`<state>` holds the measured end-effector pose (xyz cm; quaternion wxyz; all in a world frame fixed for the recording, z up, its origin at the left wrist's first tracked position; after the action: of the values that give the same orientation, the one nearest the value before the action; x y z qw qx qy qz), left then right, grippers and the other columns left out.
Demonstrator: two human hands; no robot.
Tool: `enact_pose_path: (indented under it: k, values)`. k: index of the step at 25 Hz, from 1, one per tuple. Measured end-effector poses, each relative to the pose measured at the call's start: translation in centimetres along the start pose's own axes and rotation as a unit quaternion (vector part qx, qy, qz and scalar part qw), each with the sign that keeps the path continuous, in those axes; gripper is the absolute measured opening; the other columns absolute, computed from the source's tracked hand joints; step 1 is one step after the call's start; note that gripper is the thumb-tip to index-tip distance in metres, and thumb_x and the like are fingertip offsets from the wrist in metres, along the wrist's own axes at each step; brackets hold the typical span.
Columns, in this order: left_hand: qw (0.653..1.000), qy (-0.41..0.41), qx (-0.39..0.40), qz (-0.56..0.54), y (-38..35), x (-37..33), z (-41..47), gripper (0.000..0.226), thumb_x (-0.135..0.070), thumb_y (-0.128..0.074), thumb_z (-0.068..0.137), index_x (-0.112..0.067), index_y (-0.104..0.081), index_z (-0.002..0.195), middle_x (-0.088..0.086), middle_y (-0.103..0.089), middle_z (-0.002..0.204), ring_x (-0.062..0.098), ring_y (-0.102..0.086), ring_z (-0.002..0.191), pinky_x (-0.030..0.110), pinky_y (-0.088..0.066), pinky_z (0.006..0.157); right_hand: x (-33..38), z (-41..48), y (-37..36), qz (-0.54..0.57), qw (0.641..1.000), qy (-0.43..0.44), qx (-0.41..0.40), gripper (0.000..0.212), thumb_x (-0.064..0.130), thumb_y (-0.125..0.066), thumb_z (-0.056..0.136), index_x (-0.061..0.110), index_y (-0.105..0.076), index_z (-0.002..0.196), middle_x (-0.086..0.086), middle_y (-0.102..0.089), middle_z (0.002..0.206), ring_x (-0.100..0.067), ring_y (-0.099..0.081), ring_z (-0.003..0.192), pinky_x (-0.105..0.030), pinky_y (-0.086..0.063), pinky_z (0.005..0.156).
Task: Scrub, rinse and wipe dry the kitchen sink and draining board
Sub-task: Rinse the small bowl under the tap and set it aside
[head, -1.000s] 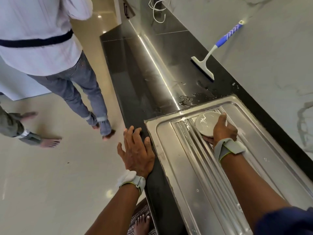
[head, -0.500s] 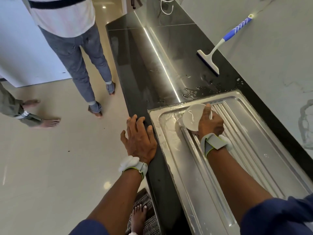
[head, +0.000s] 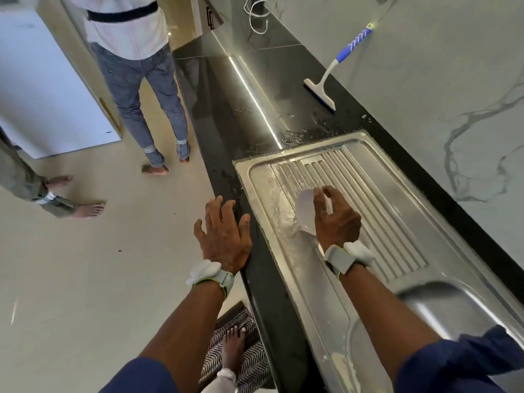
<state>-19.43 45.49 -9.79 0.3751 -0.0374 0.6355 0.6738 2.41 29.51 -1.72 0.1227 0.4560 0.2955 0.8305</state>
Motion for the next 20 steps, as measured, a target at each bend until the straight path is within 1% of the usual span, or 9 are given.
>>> enact_pose_path:
  k: [2, 4, 7, 9, 12, 13, 15, 18, 20]
  values:
    - [1.000, -0.019, 0.006, 0.003, 1.1, -1.1, -3.1, 0.052, -0.054, -0.034, 0.103, -0.019, -0.049, 0.138, 0.008, -0.041, 0.156, 0.032, -0.032, 0.151, 0.066, -0.027, 0.116, -0.3, -3.0, 2.9, -0.033, 0.997, 0.066, 0.029, 0.044, 0.054, -0.051, 0.097, 0.018, -0.071, 0.113, -0.005, -0.075, 0.095, -0.028, -0.070, 0.083, -0.030, -0.050, 0.069]
    - [1.000, -0.027, 0.014, 0.000, 1.7, -1.8, -5.3, 0.055, -0.055, -0.032, 0.102, -0.019, -0.049, 0.140, 0.008, -0.040, 0.157, 0.032, -0.031, 0.152, 0.066, -0.027, 0.117, -1.2, -5.4, 4.8, -0.053, 0.991, 0.107, 0.066, 0.047, 0.056, -0.048, 0.098, 0.019, -0.069, 0.117, -0.006, -0.074, 0.098, -0.027, -0.069, 0.086, -0.033, -0.052, 0.072]
    - [0.997, -0.067, 0.032, -0.001, 2.3, -3.8, -9.1, 0.058, -0.057, -0.029, 0.101, -0.019, -0.050, 0.139, 0.008, -0.040, 0.156, 0.031, -0.030, 0.152, 0.065, -0.028, 0.116, -2.9, -9.6, 9.5, -0.068, 0.986, 0.130, 0.079, 0.049, 0.058, -0.049, 0.097, 0.021, -0.066, 0.123, -0.006, -0.072, 0.099, -0.027, -0.068, 0.086, -0.037, -0.056, 0.072]
    - [0.995, -0.091, 0.044, 0.008, 2.3, -5.5, -10.9, 0.055, -0.056, -0.030, 0.100, -0.020, -0.051, 0.137, 0.006, -0.041, 0.155, 0.030, -0.028, 0.153, 0.062, -0.031, 0.113, -3.3, -11.7, 12.2, -0.069, 0.983, 0.150, 0.074, 0.049, 0.058, -0.049, 0.097, 0.021, -0.066, 0.124, -0.006, -0.070, 0.098, -0.026, -0.067, 0.085, -0.034, -0.053, 0.070]
    - [0.988, -0.142, 0.062, 0.014, 2.1, -8.7, -13.7, 0.054, -0.057, -0.032, 0.099, -0.021, -0.053, 0.135, 0.004, -0.044, 0.152, 0.028, -0.029, 0.153, 0.056, -0.036, 0.109, -4.1, -13.9, 16.3, -0.069, 0.984, 0.151, 0.060, 0.048, 0.056, -0.051, 0.097, 0.020, -0.066, 0.124, -0.005, -0.069, 0.098, -0.023, -0.066, 0.084, -0.029, -0.050, 0.069]
    - [0.985, -0.161, 0.067, 0.019, 1.8, -9.5, -14.4, 0.054, -0.057, -0.033, 0.099, -0.022, -0.053, 0.135, 0.004, -0.044, 0.151, 0.029, -0.030, 0.152, 0.055, -0.038, 0.108, -4.6, -14.5, 17.1, -0.067, 0.986, 0.142, 0.051, 0.046, 0.054, -0.053, 0.097, 0.019, -0.067, 0.124, -0.004, -0.070, 0.100, -0.022, -0.066, 0.085, -0.028, -0.051, 0.070]
    - [0.976, -0.196, 0.086, 0.035, 0.9, -10.7, -15.7, 0.053, -0.057, -0.036, 0.100, -0.022, -0.052, 0.136, 0.005, -0.044, 0.152, 0.029, -0.031, 0.151, 0.054, -0.038, 0.109, -6.1, -15.3, 18.9, -0.048, 0.995, 0.090, 0.018, 0.043, 0.049, -0.059, 0.096, 0.017, -0.067, 0.124, -0.005, -0.072, 0.106, -0.021, -0.068, 0.092, -0.029, -0.052, 0.075]
    - [0.954, -0.267, 0.122, 0.059, -1.0, -13.0, -17.3, 0.052, -0.057, -0.038, 0.100, -0.023, -0.052, 0.137, 0.005, -0.043, 0.155, 0.029, -0.030, 0.153, 0.056, -0.034, 0.112, -9.4, -16.5, 21.7, 0.008, 0.997, -0.042, -0.059, 0.041, 0.044, -0.061, 0.095, 0.015, -0.071, 0.122, -0.005, -0.074, 0.113, -0.021, -0.069, 0.100, -0.023, -0.049, 0.083]
    - [0.934, -0.317, 0.152, 0.069, -2.6, -15.1, -17.7, 0.054, -0.059, -0.036, 0.100, -0.024, -0.051, 0.138, 0.004, -0.041, 0.156, 0.028, -0.029, 0.153, 0.056, -0.032, 0.115, -11.6, -17.6, 23.6, 0.023, 0.984, -0.133, -0.115, 0.045, 0.050, -0.055, 0.095, 0.017, -0.072, 0.121, -0.005, -0.075, 0.114, -0.024, -0.069, 0.103, -0.023, -0.047, 0.084]
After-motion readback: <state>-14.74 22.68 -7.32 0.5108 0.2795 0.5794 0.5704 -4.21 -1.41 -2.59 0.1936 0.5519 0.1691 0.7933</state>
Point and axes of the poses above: each hand's wrist, its own z-axis towards the middle knuckle, its own y-axis out of the back of the hand, x = y × z, the point moved 8 cm from there along z, towards the middle knuckle
